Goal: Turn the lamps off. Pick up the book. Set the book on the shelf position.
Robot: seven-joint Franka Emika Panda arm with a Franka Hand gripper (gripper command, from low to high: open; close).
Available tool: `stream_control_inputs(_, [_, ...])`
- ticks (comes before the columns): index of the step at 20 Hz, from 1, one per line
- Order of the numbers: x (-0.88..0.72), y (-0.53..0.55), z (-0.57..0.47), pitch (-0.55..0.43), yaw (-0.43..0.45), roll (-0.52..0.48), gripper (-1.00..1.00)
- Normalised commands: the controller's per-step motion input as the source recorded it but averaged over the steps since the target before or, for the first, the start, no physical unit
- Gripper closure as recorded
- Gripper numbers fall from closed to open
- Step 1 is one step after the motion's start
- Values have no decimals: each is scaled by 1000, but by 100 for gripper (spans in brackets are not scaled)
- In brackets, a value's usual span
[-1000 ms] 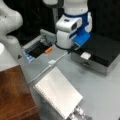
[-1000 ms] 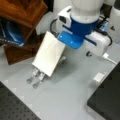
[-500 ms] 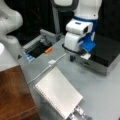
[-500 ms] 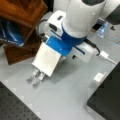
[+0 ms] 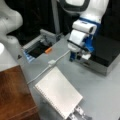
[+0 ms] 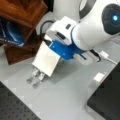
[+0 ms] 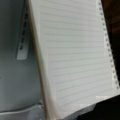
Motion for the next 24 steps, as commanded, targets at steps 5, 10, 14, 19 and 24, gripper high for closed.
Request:
stream_control_inputs(5, [94,38,-61,111,-92,-508,-100])
stream_control_inputs(10, [-16,44,-192,13,-98,-547,-100])
stream_control_inputs(14, [-35,154,-246,-20,-65,-538,-100])
stream_control_inputs(19, [-28,183,-227,-31,-39,-518,-100])
stream_control_inputs(24, [61,183,-225,8,25,-536,-100])
